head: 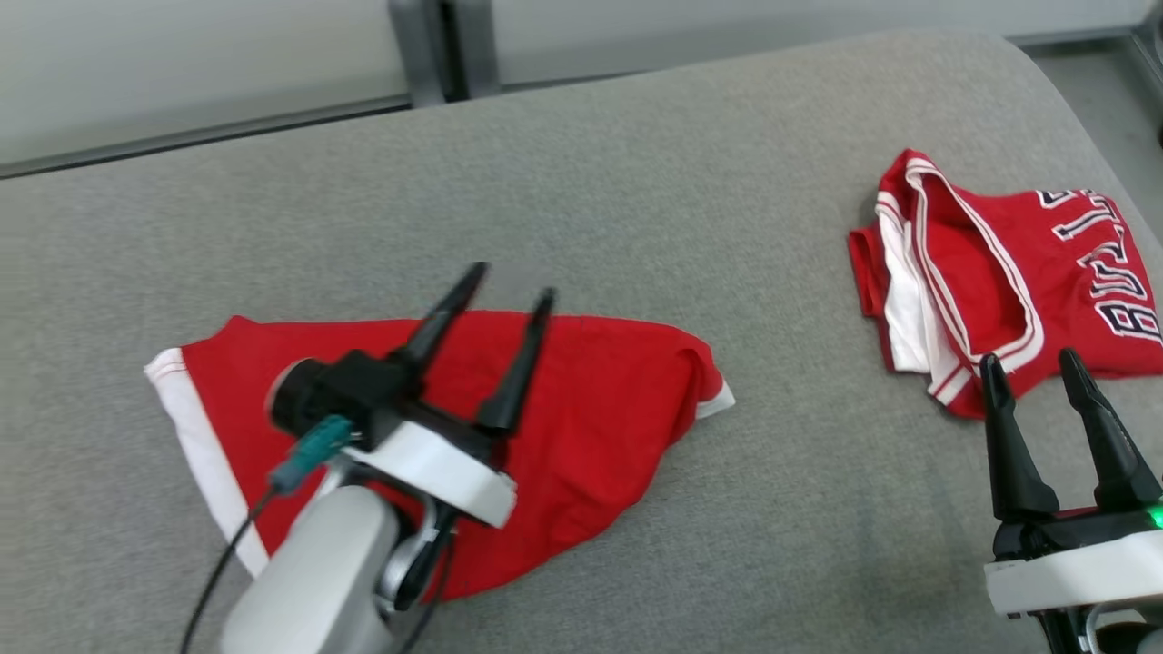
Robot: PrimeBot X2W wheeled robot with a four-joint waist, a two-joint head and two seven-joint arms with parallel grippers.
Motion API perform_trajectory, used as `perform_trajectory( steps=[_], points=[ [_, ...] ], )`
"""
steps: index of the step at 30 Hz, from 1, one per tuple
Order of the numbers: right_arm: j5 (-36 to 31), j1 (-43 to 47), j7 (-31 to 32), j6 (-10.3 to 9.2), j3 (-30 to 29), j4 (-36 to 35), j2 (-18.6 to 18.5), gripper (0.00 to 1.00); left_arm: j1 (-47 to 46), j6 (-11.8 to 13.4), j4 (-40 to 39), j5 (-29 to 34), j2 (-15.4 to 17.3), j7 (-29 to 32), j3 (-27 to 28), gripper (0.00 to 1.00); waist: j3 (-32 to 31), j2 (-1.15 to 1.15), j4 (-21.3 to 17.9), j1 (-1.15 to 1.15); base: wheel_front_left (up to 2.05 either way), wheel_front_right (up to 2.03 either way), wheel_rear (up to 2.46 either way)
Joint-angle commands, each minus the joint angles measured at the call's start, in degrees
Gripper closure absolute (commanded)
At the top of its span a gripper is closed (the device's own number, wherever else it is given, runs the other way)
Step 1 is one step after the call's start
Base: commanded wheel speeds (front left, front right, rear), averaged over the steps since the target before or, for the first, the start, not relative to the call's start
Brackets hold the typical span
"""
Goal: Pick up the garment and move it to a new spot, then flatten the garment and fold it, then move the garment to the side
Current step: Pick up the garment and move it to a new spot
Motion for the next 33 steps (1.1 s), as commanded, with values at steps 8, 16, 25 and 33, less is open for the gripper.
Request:
perform_trajectory(
  steps=[8, 16, 25, 33],
  points=[
    [0.35, 2.68, 2.47, 0.00, -0.81, -0.86, -1.41, 0.00, 7.34, 4.42, -3.49, -1.39, 5.79, -0.50, 12.32, 0.00, -7.00, 0.00, 7.58, 0.00, 0.00, 0.00, 0.00],
    [0.19, 5.68, 4.50, 0.00, -0.79, -1.11, -1.61, 0.00, 17.84, 4.59, -6.29, -2.89, 9.18, -0.46, 20.79, 0.00, -11.92, 0.00, 11.01, 0.00, 0.00, 0.00, 0.00],
    [0.06, 8.88, 6.31, 0.00, -0.85, -1.43, -2.57, 0.00, 25.20, 4.63, -9.44, -3.89, 10.83, 1.10, 20.84, 0.00, -15.37, 0.00, 12.24, 0.00, 0.00, 0.00, 0.00],
    [-0.27, 12.16, 7.38, 0.00, -1.22, -1.70, -2.52, 0.00, 29.49, 5.53, -12.21, -3.61, 11.30, 3.77, 19.30, 0.00, -18.27, 0.00, 12.40, 0.00, 0.00, 0.00, 0.00]
  ],
)
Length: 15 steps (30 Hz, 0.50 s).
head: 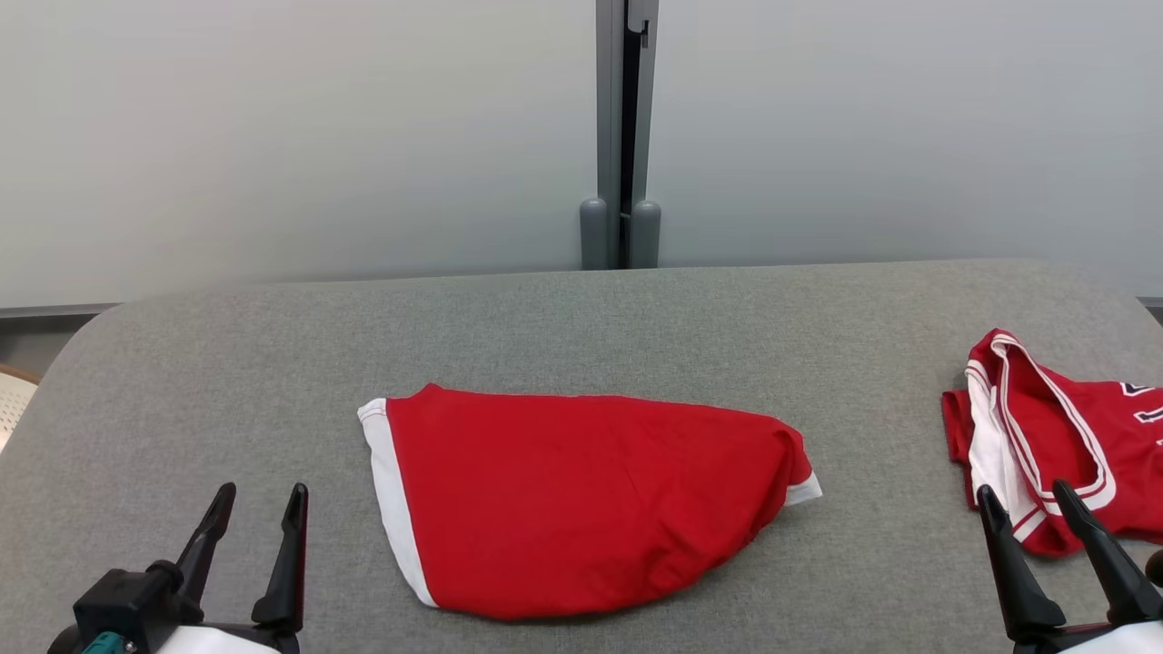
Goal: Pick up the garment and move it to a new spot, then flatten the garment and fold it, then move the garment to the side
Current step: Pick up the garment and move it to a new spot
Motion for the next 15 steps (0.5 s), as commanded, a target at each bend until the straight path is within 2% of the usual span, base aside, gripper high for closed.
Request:
perform_trajectory(
  steps=[1, 15],
  points=[
    [-0.08, 0.52, 0.16, 0.00, -0.10, -0.05, -0.17, 0.00, 0.51, 0.33, -0.40, 0.09, 0.21, 0.28, -0.07, 0.00, -0.50, 0.00, -0.15, 0.00, 0.00, 0.00, 0.00],
    [-0.49, 1.58, 0.41, 0.00, -0.46, -0.21, 0.84, 0.00, 2.80, 2.40, -3.70, 0.30, 0.49, 1.86, -0.76, 0.00, -2.15, 0.00, -0.34, 0.00, 0.00, 0.00, 0.00]
  ],
)
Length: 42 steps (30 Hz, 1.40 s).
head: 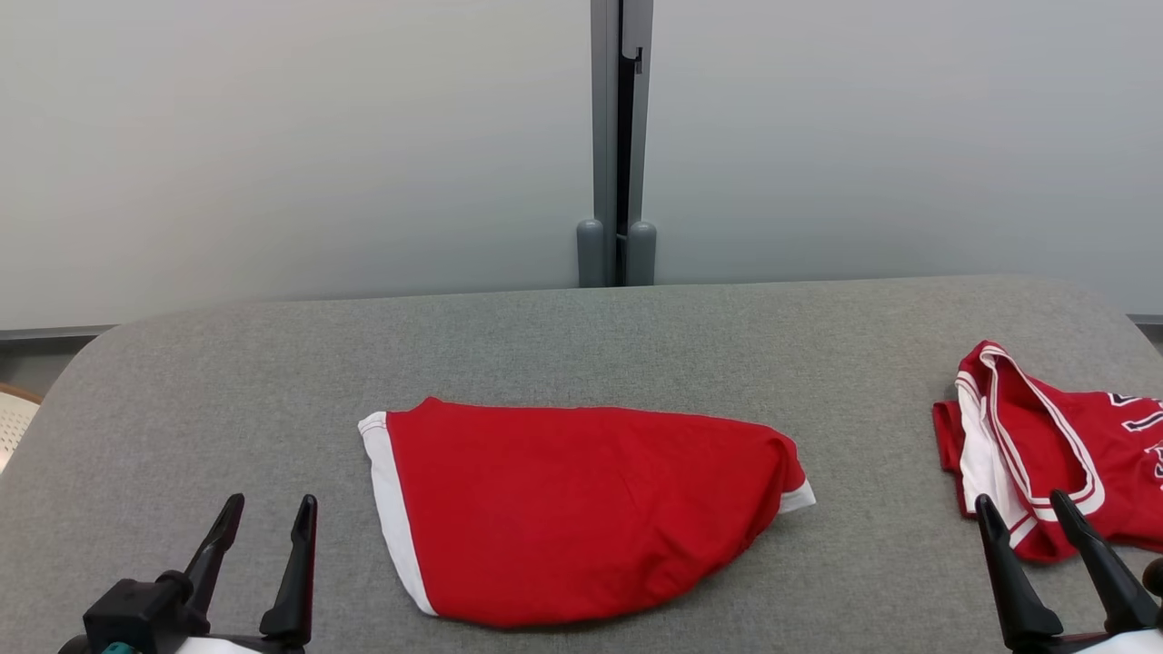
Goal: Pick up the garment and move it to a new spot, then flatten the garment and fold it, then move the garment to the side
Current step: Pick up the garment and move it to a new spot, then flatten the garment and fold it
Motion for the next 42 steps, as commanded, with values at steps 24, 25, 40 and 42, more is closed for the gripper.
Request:
perform_trajectory(
  steps=[24, 25, 40, 42],
  points=[
    [0.25, -0.36, 0.18, 0.00, 0.89, 0.69, -0.23, 0.00, -1.60, 2.61, -2.63, 0.13, -0.86, -0.60, -0.30, 0.00, 1.08, 0.00, 2.02, 0.00, 0.00, 0.00, 0.00],
    [0.41, -0.49, 0.31, 0.00, 1.58, 0.88, -0.38, 0.00, -1.89, 2.53, -2.75, 0.20, -0.90, -0.55, -0.50, 0.00, 1.33, 0.00, 2.44, 0.00, 0.00, 0.00, 0.00],
    [6.75, -9.42, -2.46, 0.00, 14.56, 18.83, -2.64, 0.00, -10.75, 0.68, -2.92, 2.63, -3.03, -1.61, -4.80, 0.00, 11.11, 0.00, 12.54, 0.00, 0.00, 0.00, 0.00],
    [7.73, -11.97, -3.16, 0.00, 15.65, 21.34, -2.63, 0.00, -11.99, 0.33, -2.37, 2.23, -3.84, -2.32, -5.07, 0.00, 12.50, 0.00, 13.34, 0.00, 0.00, 0.00, 0.00]
  ],
)
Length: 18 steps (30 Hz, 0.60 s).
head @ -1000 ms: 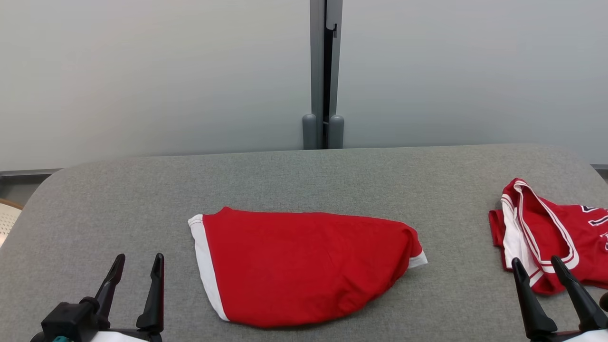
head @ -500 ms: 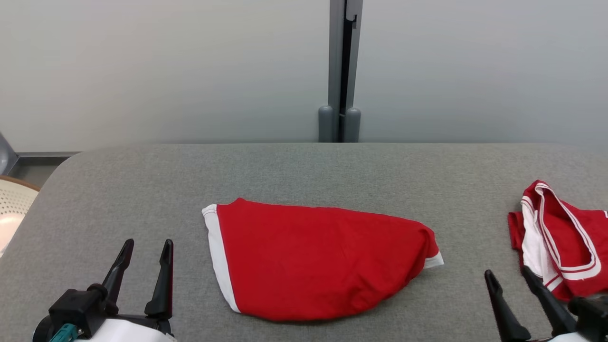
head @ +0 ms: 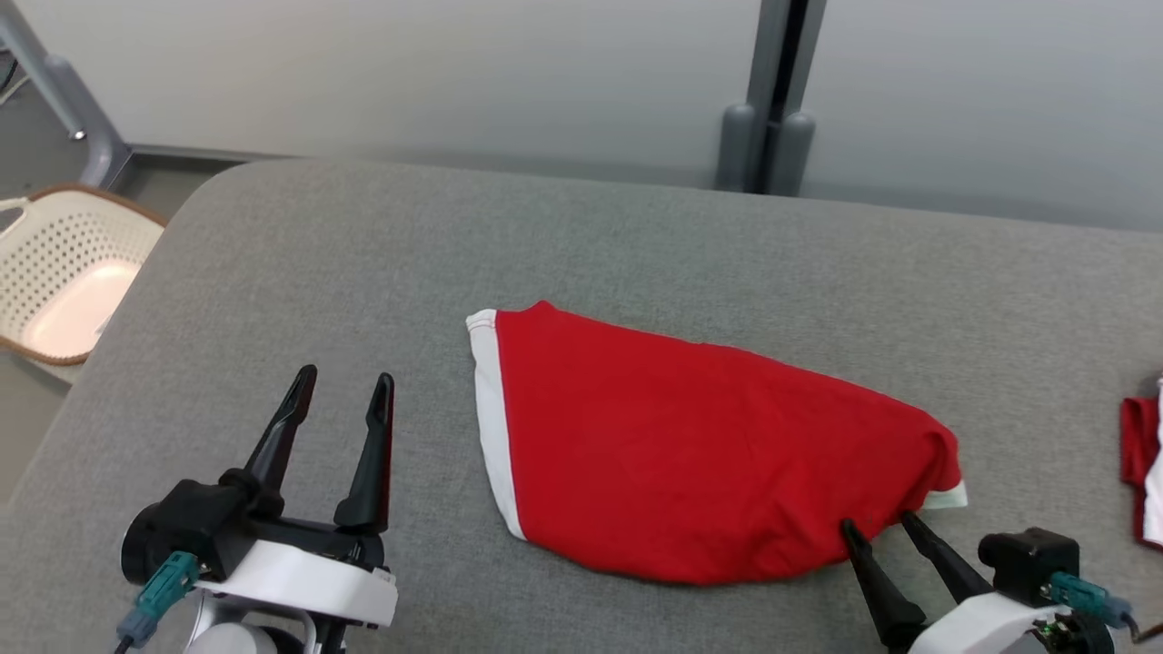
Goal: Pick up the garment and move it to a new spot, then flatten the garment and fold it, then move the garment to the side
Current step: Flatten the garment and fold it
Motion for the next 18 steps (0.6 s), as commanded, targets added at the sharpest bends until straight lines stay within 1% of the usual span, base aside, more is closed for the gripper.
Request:
perform_trajectory(
  steps=[1, 2, 3, 4, 5, 7, 11, 15, 16, 18],
  points=[
    [0.65, -1.89, -0.80, 0.00, 0.62, 1.61, -0.25, 0.00, -1.51, -0.65, 0.57, -0.39, -0.44, -0.66, -0.06, 0.00, 2.80, 0.00, 2.54, 0.00, 0.00, 0.00, 0.00],
    [1.17, -2.60, -0.95, 0.00, 1.10, 2.75, -0.19, 0.00, -1.91, -0.75, 0.99, 0.08, -0.40, -0.92, -0.19, 0.00, 3.10, 0.00, 2.78, 0.00, 0.00, 0.00, 0.00],
    [1.46, -3.17, -1.15, 0.00, 1.56, 3.81, -0.35, 0.44, -2.21, -0.86, 1.35, -0.39, -0.91, -1.21, -0.21, 0.00, 3.33, 0.00, 2.99, 0.00, 0.00, 0.00, 0.00],
    [1.90, -3.70, -1.73, 0.00, 1.78, 4.40, -0.38, 0.78, -2.44, -1.04, 1.78, -0.45, -1.03, -1.42, -0.25, 0.00, 3.40, 0.00, 3.11, 0.00, 0.00, 0.00, 0.00],
    [2.22, -4.21, -2.10, 0.00, 1.95, 4.85, -0.47, 1.00, -2.76, -1.01, 2.18, -0.05, -0.79, -1.63, -0.19, 0.00, 3.48, 0.00, 3.13, 0.00, 0.00, 0.00, 0.00],
    [2.37, -4.60, -3.64, 0.00, 1.49, 4.85, -1.02, 1.00, -3.24, -1.25, 2.69, -0.39, -1.04, -2.04, -0.02, 0.00, 3.45, 0.00, 3.09, 0.00, 0.00, 0.00, 0.00],
    [1.52, -3.25, -5.72, 0.00, -1.18, 1.95, -2.12, 1.00, -3.16, -1.14, 3.42, -0.40, -0.89, -2.63, 0.60, 0.00, 2.84, 0.00, 2.10, 0.00, 0.00, 0.00, 0.00],
    [0.12, -1.75, -4.85, 0.00, -5.43, -1.92, -3.39, 1.00, -3.06, -1.32, 3.40, -0.47, -0.80, -2.88, 0.66, 0.00, 2.41, 0.00, 0.88, 0.00, 0.00, 0.00, 0.00],
    [0.12, -1.75, -4.85, 0.00, -5.43, -1.92, -3.39, 1.00, -3.06, -1.32, 3.40, -0.47, -0.80, -2.88, 0.66, 0.00, 2.41, 0.00, 0.88, 0.00, 0.00, 0.00, 0.00],
    [-0.54, -1.65, -3.76, 0.00, -7.53, -3.35, -4.24, 1.00, -3.43, -1.36, 3.14, -0.20, -0.62, -2.95, 0.58, 0.00, 2.62, 0.00, 0.30, 0.00, 0.00, 0.00, 0.00]
  ],
)
